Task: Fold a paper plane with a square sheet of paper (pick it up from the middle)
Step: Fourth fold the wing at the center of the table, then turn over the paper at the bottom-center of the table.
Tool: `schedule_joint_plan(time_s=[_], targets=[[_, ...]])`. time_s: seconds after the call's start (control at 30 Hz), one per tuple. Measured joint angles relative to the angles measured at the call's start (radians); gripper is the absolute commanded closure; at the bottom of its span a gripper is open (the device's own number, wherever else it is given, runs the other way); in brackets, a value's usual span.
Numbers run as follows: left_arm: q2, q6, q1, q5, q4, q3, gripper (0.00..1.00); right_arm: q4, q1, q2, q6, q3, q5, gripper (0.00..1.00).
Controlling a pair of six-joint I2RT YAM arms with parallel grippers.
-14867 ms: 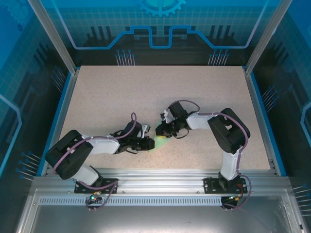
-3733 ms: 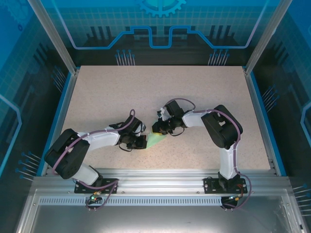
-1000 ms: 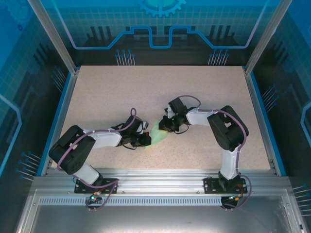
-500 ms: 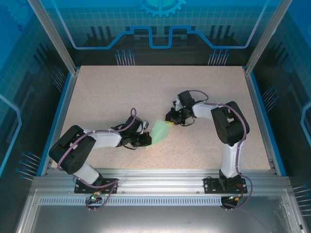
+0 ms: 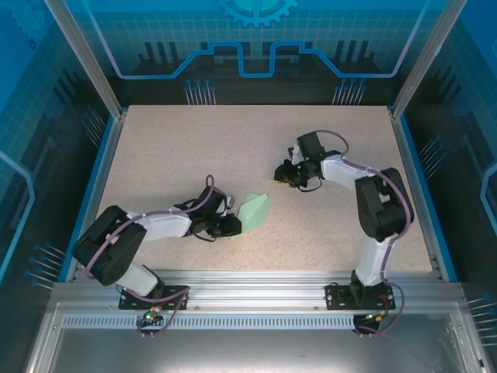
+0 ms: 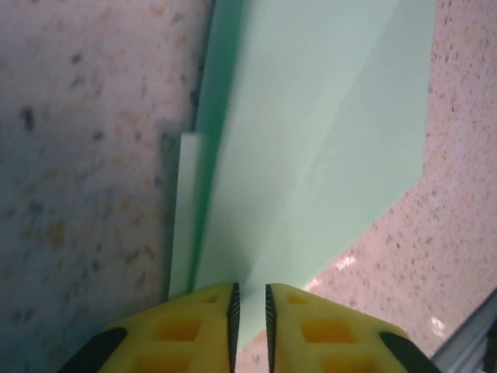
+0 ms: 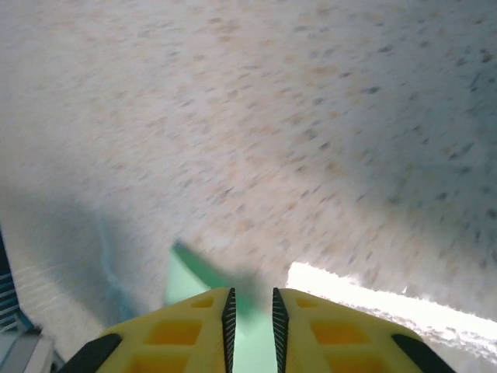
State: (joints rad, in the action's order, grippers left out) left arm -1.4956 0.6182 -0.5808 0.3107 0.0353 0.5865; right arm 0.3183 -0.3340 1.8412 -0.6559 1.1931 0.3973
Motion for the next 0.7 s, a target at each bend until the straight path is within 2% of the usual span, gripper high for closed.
schedule_joint_plan(time_s=[0.07,0.23,0.33,0.47,0.7], targets=[[0.064,0.009,0.0,-0.005,0.063,0.005,0.6,0.006,-0.018,-0.086,0.01,-0.039,-0.005,0.71],[0.2,0.006,0.006,-0.048,0.171,0.068,0.46,0.007,-0.081,-0.244,0.007,-0.18,-0.02,0.63],[0.213,-0.008,0.031,-0.064,0.196,0.092,0.45,0.003,-0.121,-0.271,-0.016,-0.271,-0.024,0.58],[0.151,-0.023,0.05,-0.063,0.212,0.094,0.45,-0.015,-0.18,-0.27,-0.052,-0.357,-0.023,0.58],[0.006,-0.042,0.051,-0.061,0.223,0.128,0.47,-0.102,-0.257,-0.224,-0.116,-0.377,-0.009,0.57]])
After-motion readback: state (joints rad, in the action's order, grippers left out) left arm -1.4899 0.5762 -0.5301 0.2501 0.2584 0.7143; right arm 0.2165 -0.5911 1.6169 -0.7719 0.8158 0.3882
